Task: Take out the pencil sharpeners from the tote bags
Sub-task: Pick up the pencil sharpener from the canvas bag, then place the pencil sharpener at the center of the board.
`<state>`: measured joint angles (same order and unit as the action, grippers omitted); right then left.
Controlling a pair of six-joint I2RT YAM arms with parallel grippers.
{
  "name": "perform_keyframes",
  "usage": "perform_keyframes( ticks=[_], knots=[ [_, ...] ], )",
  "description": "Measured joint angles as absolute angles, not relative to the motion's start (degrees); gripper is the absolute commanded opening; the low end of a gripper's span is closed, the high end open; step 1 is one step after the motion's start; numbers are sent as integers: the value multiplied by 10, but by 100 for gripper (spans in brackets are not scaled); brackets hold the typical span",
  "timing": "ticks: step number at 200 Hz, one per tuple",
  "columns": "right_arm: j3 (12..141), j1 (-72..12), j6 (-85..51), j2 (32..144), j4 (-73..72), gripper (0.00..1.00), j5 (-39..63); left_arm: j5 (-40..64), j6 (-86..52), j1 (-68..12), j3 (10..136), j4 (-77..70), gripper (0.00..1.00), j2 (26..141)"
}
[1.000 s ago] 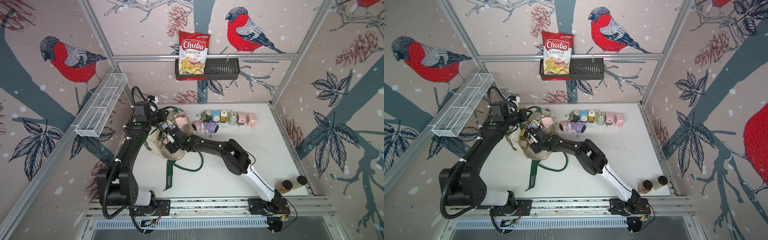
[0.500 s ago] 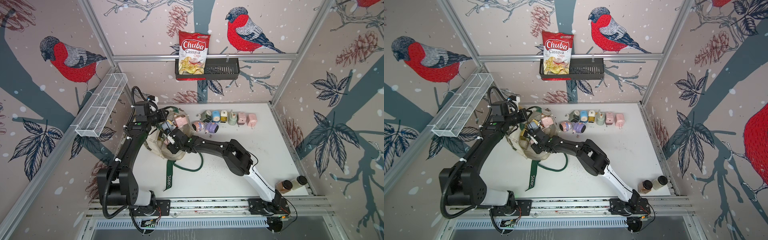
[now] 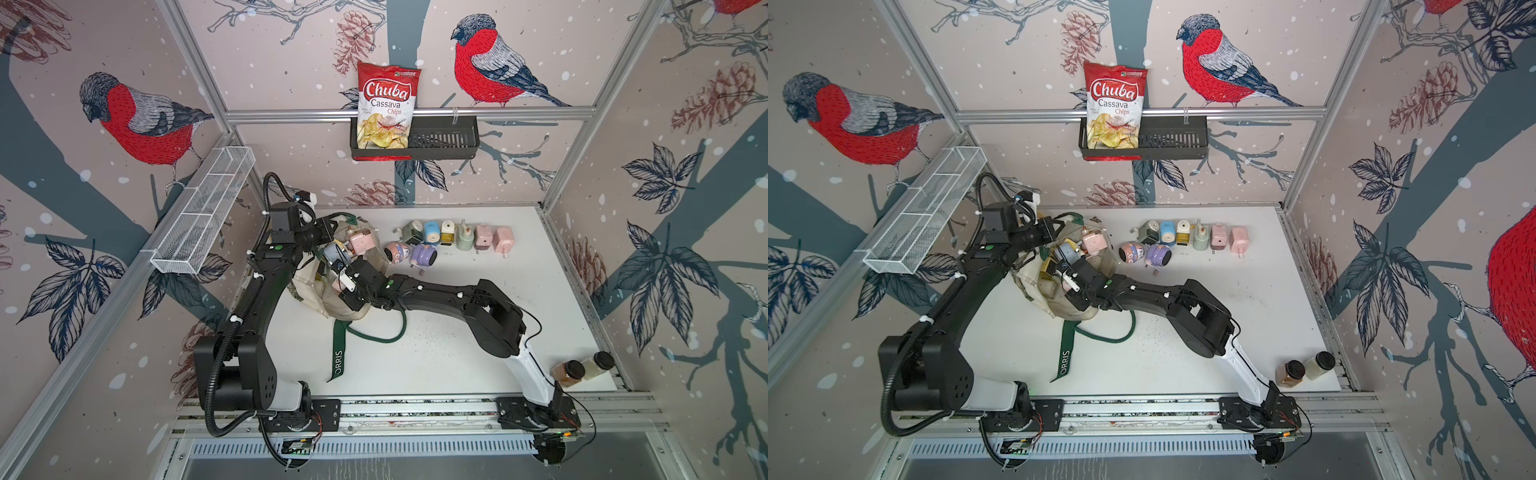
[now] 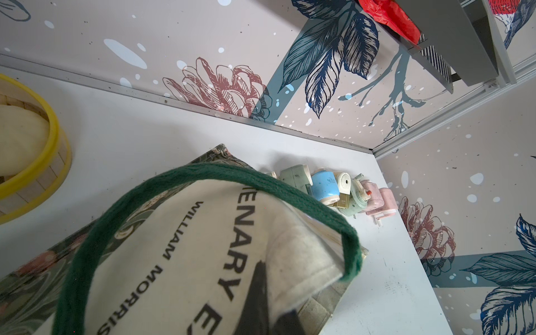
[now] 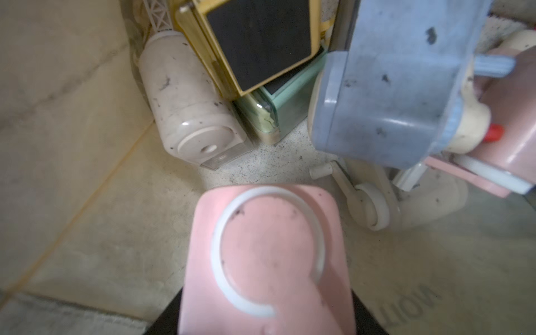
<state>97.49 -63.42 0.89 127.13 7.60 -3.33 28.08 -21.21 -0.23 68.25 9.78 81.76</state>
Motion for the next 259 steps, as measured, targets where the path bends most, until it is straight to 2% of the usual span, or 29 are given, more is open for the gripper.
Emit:
perform_keyframes(
  ticks=[155,259],
  knots=[
    [754,-624,33,1023,-25,57,-40,281,-212,-2,682,97,0,821],
    [567,-505,-42,867,-152,60,-71,283,-216,-2,682,97,0,821]
  ],
)
